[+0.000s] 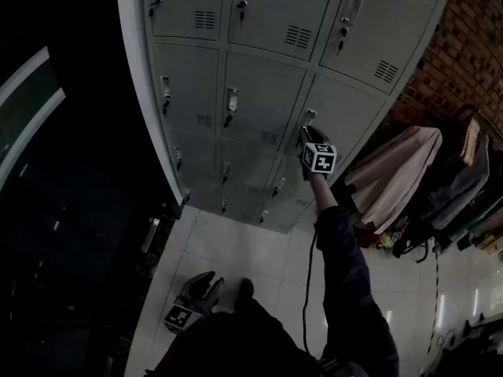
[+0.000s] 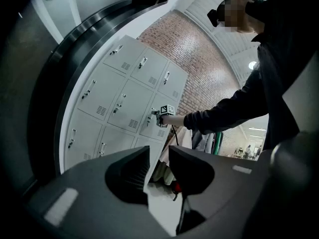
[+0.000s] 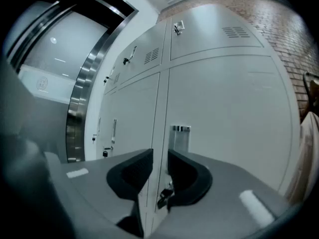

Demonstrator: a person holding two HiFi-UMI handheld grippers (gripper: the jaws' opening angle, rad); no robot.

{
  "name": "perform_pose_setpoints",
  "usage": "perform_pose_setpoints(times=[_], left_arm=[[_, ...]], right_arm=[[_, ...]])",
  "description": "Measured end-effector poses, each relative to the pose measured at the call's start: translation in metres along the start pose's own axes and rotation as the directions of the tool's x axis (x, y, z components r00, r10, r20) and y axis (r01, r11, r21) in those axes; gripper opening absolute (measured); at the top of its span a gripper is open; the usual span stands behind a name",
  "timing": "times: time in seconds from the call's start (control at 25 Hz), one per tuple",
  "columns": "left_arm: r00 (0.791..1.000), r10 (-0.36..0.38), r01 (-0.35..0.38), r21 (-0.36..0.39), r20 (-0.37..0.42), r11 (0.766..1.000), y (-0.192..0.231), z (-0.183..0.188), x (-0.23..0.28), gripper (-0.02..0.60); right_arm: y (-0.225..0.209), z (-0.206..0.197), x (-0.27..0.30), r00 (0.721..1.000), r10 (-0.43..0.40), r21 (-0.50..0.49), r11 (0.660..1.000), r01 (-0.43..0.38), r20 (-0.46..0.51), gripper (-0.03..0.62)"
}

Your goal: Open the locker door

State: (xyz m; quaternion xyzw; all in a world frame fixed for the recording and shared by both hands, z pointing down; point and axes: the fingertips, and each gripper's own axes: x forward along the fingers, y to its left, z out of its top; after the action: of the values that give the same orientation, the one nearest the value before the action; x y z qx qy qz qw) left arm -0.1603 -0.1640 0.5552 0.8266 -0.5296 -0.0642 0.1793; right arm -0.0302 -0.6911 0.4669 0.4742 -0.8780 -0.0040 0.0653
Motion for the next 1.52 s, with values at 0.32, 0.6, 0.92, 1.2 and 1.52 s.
perform_pose_setpoints(times=[0.32, 0.6, 0.92, 1.2, 1.52], left_arm=[[0.998, -0.053, 0.053, 0.022, -0.027, 0.998, 0.015, 0.007, 0.066, 0.138], [0.998, -0.064, 0.065, 0.025, -0.028, 0.998, 0.010, 0.008, 0.065, 0.137], [0.987, -0.159, 0.160, 0.049, -0.026, 0.986, -0.026, 0.001, 0.025, 0.135], [0.962, -0.266, 0.268, 0.035, -0.063, 0.963, -0.066, -0.021, -0.012, 0.135], [0.945, -0.315, 0.314, -0.031, -0.090, 0.949, -0.096, -0.040, -0.024, 0.135]], right_arm=[[-0.028, 0.008, 0.055, 0.998, -0.057, -0.045, 0.997, 0.058, 0.021, 0.074], [-0.026, 0.008, 0.042, 0.999, -0.014, 0.013, 1.000, 0.013, 0.047, 0.065], [0.009, -0.001, -0.068, 0.993, 0.065, 0.022, 0.997, -0.068, 0.093, 0.077], [-0.027, -0.021, -0.190, 0.992, -0.090, 0.065, 0.994, 0.085, 0.088, 0.000], [0.024, -0.076, -0.350, 0.984, -0.159, 0.175, 0.974, 0.142, 0.085, 0.000]])
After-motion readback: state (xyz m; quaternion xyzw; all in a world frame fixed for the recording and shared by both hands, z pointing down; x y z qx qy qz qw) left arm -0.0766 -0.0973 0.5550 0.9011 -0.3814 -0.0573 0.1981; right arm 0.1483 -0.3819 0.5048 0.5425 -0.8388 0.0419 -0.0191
